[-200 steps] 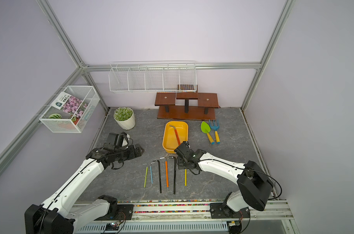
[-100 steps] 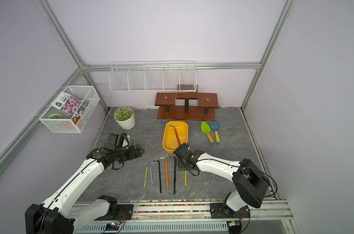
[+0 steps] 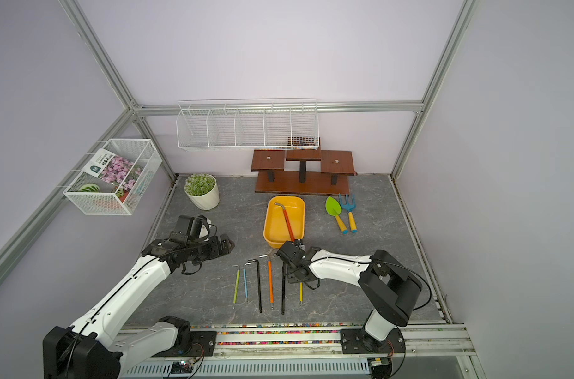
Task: Put the hex key on the desktop into the storage box
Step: Pick up the Allen key from the center of the board.
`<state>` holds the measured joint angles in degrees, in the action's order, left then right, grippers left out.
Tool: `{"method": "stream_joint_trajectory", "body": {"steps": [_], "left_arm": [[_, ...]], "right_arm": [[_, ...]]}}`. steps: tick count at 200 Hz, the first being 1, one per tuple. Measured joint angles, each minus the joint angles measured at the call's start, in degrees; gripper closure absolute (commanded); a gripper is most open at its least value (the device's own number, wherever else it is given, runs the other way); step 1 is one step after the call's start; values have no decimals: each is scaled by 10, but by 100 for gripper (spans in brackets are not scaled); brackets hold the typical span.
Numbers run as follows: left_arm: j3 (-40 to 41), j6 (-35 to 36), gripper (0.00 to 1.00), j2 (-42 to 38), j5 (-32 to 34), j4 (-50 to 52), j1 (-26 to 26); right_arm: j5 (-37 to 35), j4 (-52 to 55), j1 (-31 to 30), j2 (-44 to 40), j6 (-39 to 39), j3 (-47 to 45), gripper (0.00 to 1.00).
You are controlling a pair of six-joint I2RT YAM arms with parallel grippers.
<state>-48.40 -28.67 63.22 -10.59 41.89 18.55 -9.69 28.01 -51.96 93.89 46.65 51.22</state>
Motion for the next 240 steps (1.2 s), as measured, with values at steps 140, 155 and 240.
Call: {"method": "stream_joint_trajectory", "body": {"steps": [140, 155, 240], "left_arm": [[0, 0, 0, 0, -5, 0, 0], [0, 0, 0, 0, -8, 0, 0], [0, 0, 0, -6, -13, -2, 0]], "right_arm": [[-6, -8, -2, -52, 13, -26, 90], [-6, -1, -2, -68, 11, -26, 91], [-23, 58, -2, -127, 5, 7, 93]]}}
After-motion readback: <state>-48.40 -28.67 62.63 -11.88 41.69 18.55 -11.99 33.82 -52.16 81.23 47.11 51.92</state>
